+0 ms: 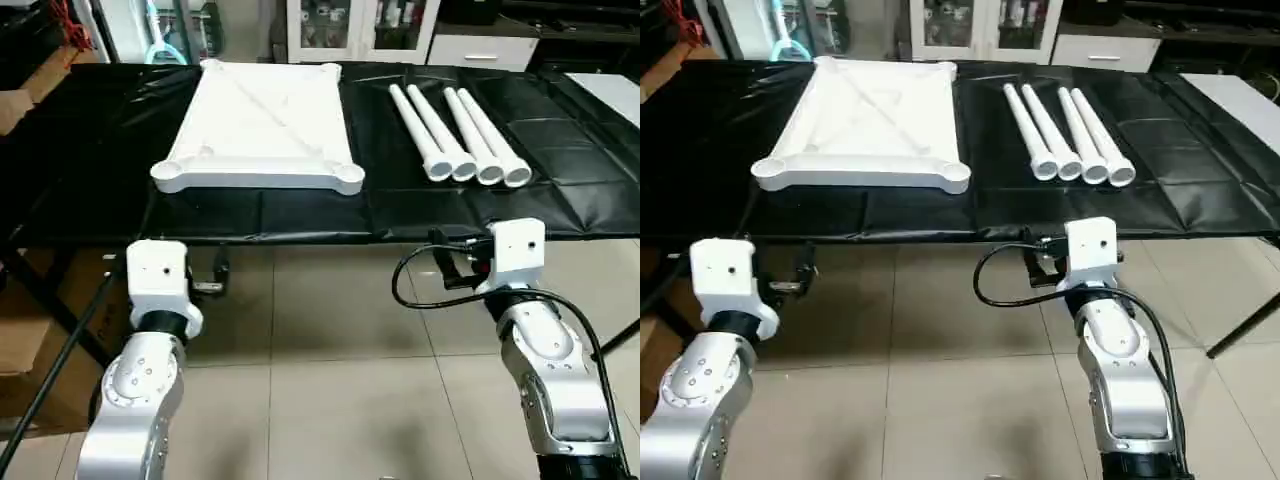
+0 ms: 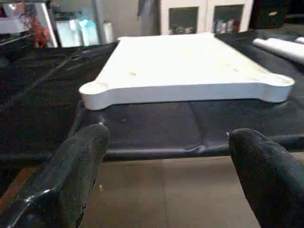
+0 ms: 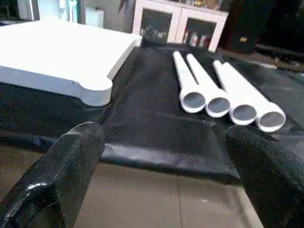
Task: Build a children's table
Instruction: Move to table
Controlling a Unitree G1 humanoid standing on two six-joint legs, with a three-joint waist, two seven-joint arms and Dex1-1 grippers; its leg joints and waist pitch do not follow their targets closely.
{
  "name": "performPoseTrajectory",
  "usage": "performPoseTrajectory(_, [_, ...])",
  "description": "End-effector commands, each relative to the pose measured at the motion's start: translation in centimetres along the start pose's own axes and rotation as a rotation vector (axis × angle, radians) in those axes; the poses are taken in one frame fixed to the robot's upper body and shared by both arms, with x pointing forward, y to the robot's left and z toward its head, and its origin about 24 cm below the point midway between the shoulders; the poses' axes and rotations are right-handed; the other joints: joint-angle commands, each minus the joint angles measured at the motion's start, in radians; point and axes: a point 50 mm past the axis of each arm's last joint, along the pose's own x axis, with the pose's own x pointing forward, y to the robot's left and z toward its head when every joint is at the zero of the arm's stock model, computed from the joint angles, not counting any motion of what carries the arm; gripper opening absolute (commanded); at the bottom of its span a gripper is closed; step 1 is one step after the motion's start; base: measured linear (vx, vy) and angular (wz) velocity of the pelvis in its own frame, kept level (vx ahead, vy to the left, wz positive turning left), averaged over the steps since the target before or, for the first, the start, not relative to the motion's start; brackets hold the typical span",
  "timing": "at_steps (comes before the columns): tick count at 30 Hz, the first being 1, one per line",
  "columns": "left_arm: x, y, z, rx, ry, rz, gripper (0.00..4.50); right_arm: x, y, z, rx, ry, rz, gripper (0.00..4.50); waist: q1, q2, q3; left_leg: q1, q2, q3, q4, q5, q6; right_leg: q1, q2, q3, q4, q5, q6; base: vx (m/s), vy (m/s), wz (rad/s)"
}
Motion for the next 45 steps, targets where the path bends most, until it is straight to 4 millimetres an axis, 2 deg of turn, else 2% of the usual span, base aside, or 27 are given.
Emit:
performPoseTrajectory(1, [-0.3,-0.3,0.4,0.009,-0.019,-0.010,4.48,0.2,0.1,-0.1,0.012,0.030,0.010,4.50,-0.014,-0.002,-0.038,0.070,0.059,-0.006,-0.096,-0.365,-0.043,0.010,-0.014,0.037,-0.091,-0.342,-0.192,0.000,0.000,0.00])
performPoseTrajectory(4, [-0.3,-0.3,0.3,0.009,-0.015,-0.010,4.48,0.3,0.0,-0.1,0.002,0.036,0.012,4.50,-0.035,-0.005,-0.006,0.202,0.076,0.002,-0.099,-0.682,-0.085,-0.067,0.040,-0.011,-0.110,-0.558,-0.139,0.018,-0.010,-0.38])
performPoseTrajectory(6, [-0.3,-0.3,0.2,0.007,-0.009,-0.006,4.48,0.4,0.0,0.2,-0.018,0.029,0.009,4.50,-0.044,0.006,-0.008,0.177,0.125,-0.018,-0.162,-0.715,-0.062,-0.029,-0.006,-0.031,-0.037,-0.416,-0.118,0.057,-0.003,-0.83])
performPoseTrajectory(8, [-0.3,-0.2,0.1,0.008,-0.003,0.001,4.48,0.5,-0.3,0.4,-0.060,0.012,-0.007,4.50,-0.050,0.000,-0.015,0.059,0.053,-0.029,-0.140,-0.626,0.001,0.078,-0.047,-0.012,-0.076,-0.457,-0.084,0.036,-0.036,-0.73])
performPoseTrajectory(9, [-0.3,-0.2,0.0,0.009,-0.002,0.003,4.48,0.5,-0.4,0.5,-0.080,0.006,-0.012,4.50,-0.045,-0.021,-0.045,0.003,-0.010,-0.025,-0.075,-0.381,0.038,0.153,-0.088,0.048,-0.124,-0.630,-0.055,0.052,-0.038,-0.36])
performPoseTrajectory(11, [-0.3,-0.2,0.1,0.012,-0.004,0.004,4.48,0.6,-0.4,0.6,-0.080,0.002,-0.005,4.50,-0.021,-0.028,-0.070,-0.079,-0.023,-0.090,0.073,-0.065,0.116,0.220,-0.175,0.147,-0.152,-0.601,-0.234,0.116,-0.020,-0.11])
performPoseTrajectory(13, [-0.2,-0.2,0.1,0.013,-0.006,0.004,4.48,0.7,-0.5,0.7,-0.086,0.004,-0.016,4.50,-0.025,-0.009,-0.052,-0.097,0.008,-0.109,0.040,0.035,0.106,0.184,-0.131,0.086,-0.137,-0.433,-0.334,0.137,0.014,-0.01])
performPoseTrajectory(14, [-0.2,-0.2,0.1,0.014,-0.007,0.004,4.48,0.7,-0.5,0.9,-0.072,-0.002,-0.013,4.50,-0.041,0.021,-0.042,-0.044,0.021,-0.092,-0.058,0.078,0.100,0.134,-0.036,-0.012,-0.125,-0.423,-0.274,0.144,0.024,-0.02])
performPoseTrajectory(15, [-0.2,-0.2,0.1,0.014,-0.007,0.004,4.48,0.7,-0.5,0.9,-0.072,-0.002,-0.013,4.50,-0.083,0.054,-0.026,0.013,0.070,-0.159,-0.120,-0.191,0.102,0.086,0.033,-0.051,-0.050,-0.395,-0.182,0.175,0.051,-0.12])
performPoseTrajectory(16, [-0.2,-0.2,0.2,0.014,-0.009,0.004,4.48,0.7,-0.3,1.0,-0.043,-0.007,0.011,4.50,-0.095,0.049,-0.047,0.126,0.142,-0.228,-0.140,-0.325,0.139,0.008,0.020,-0.037,0.051,-0.229,-0.122,0.209,0.049,-0.02])
performPoseTrajectory(20, [-0.1,-0.1,0.5,0.030,-0.022,0.012,4.48,0.8,0.2,1.5,-0.023,-0.017,0.070,4.50,-0.088,0.026,-0.037,0.127,0.103,-0.175,-0.135,-0.170,0.360,-0.045,-0.012,-0.029,0.081,-0.035,0.003,0.182,0.010,0.05])
performPoseTrajectory(21, [-0.1,-0.1,0.6,0.030,-0.024,0.013,4.48,0.8,0.3,1.5,-0.032,-0.018,0.076,4.50,-0.093,0.012,-0.044,0.124,0.078,-0.161,-0.126,-0.152,0.368,-0.036,-0.019,-0.020,0.048,-0.002,-0.010,0.139,-0.049,-0.02])
performPoseTrajectory(22, [-0.1,-0.1,0.7,0.028,-0.026,0.013,4.48,0.9,0.3,1.5,-0.047,-0.019,0.080,4.50,-0.072,-0.030,-0.049,0.068,-0.006,-0.088,-0.089,-0.216,0.310,0.036,-0.052,0.031,-0.049,-0.020,-0.058,0.144,-0.082,0.03])
performPoseTrajectory(23, [0.0,-0.1,0.7,0.028,-0.028,0.012,4.48,0.9,0.3,1.5,-0.054,-0.018,0.072,4.50,-0.033,-0.064,-0.070,-0.014,-0.090,-0.061,0.059,-0.193,0.259,0.163,-0.147,0.161,-0.128,-0.290,-0.181,0.144,-0.082,0.03])
performPoseTrajectory(25, [0.0,-0.1,0.8,0.029,-0.030,0.011,4.48,1.0,0.1,1.4,-0.054,-0.016,0.058,4.50,-0.008,-0.057,-0.069,-0.089,-0.065,-0.106,0.120,-0.023,0.155,0.208,-0.161,0.169,-0.114,-0.259,-0.293,0.166,-0.058,0.01])
performPoseTrajectory(28, [0.0,-0.1,0.8,0.030,-0.030,0.011,4.48,1.0,0.0,1.3,-0.062,-0.011,0.051,4.50,0.002,-0.017,-0.044,-0.081,-0.016,-0.107,0.030,0.121,0.097,0.160,-0.089,0.068,-0.130,-0.262,-0.358,0.151,-0.009,-0.02])
performPoseTrajectory(30, [0.0,-0.1,0.8,0.031,-0.030,0.011,4.48,1.0,0.0,1.3,-0.062,-0.011,0.054,4.50,-0.019,0.040,-0.023,-0.008,0.039,-0.128,-0.101,-0.038,0.097,0.114,0.020,-0.022,-0.096,-0.359,-0.215,0.134,0.061,0.02])
performPoseTrajectory(31, [0.0,-0.2,0.9,0.032,-0.031,0.011,4.48,1.0,0.0,1.4,-0.062,-0.011,0.055,4.50,-0.058,0.049,-0.059,0.102,0.139,-0.235,-0.145,-0.422,0.121,0.038,0.028,-0.023,0.059,-0.245,-0.103,0.140,0.103,0.00])
performPoseTrajectory(32, [0.1,-0.2,0.9,0.032,-0.032,0.011,4.48,1.0,0.0,1.4,-0.066,-0.010,0.059,4.50,-0.055,0.057,-0.060,0.115,0.142,-0.247,-0.141,-0.411,0.164,0.019,0.019,-0.019,0.080,-0.201,-0.060,0.140,0.103,0.00])
performPoseTrajectory(34, [0.2,-0.2,1.0,0.032,-0.034,0.008,4.48,1.0,0.0,1.3,-0.067,-0.004,0.071,4.50,-0.062,0.046,-0.047,0.102,0.112,-0.214,-0.130,-0.241,0.344,-0.017,0.002,-0.021,0.097,-0.087,0.032,0.148,0.028,0.01])
performPoseTrajectory(36, [0.2,-0.3,1.0,0.032,-0.034,0.007,4.48,1.0,0.0,1.3,-0.065,-0.002,0.077,4.50,-0.061,0.008,-0.037,0.074,0.070,-0.151,-0.131,-0.263,0.339,-0.005,-0.022,-0.005,0.025,-0.015,-0.005,0.116,0.004,-0.03])
performPoseTrajectory(37, [0.2,-0.3,1.1,0.032,-0.034,0.005,4.48,1.1,0.1,1.3,-0.067,-0.001,0.086,4.50,-0.040,-0.041,-0.047,-0.012,-0.020,-0.090,-0.068,-0.318,0.260,0.090,-0.079,0.072,-0.087,-0.186,-0.024,0.078,-0.075,0.05])
performPoseTrajectory(38, [0.2,-0.3,1.1,0.032,-0.034,0.005,4.48,1.1,0.1,1.3,-0.067,-0.001,0.086,4.50,-0.011,-0.048,-0.039,-0.013,-0.065,-0.063,0.026,-0.268,0.217,0.106,-0.134,0.129,-0.149,-0.446,-0.033,0.078,-0.075,0.05])
performPoseTrajectory(41, [0.3,-0.3,1.1,0.033,-0.034,0.000,4.48,1.1,0.2,1.5,-0.087,-0.005,0.105,4.50,0.006,-0.031,-0.053,-0.110,-0.031,-0.116,0.090,0.001,0.117,0.182,-0.150,0.137,-0.130,-0.496,-0.209,0.099,-0.044,-0.05])
performPoseTrajectory(42, [0.3,-0.3,1.1,0.033,-0.034,0.000,4.48,1.1,0.2,1.5,-0.087,-0.005,0.105,4.50,0.007,-0.022,-0.050,-0.105,-0.023,-0.115,0.065,0.026,0.112,0.178,-0.131,0.116,-0.130,-0.446,-0.246,0.125,0.009,0.03])
performPoseTrajectory(43, [0.3,-0.4,1.1,0.034,-0.035,-0.006,4.48,1.1,0.3,1.5,-0.097,-0.009,0.107,4.50,-0.003,0.016,-0.044,-0.045,0.003,-0.097,-0.042,0.051,0.115,0.144,-0.047,0.025,-0.127,-0.415,-0.257,0.198,0.051,0.04])
performPoseTrajectory(45, [0.3,-0.4,1.2,0.035,-0.035,-0.009,4.48,1.1,0.2,1.5,-0.095,-0.009,0.099,4.50,-0.046,0.055,-0.040,0.043,0.076,-0.173,-0.118,-0.280,0.111,0.079,0.027,-0.030,-0.041,-0.370,-0.173,0.149,0.075,0.05])
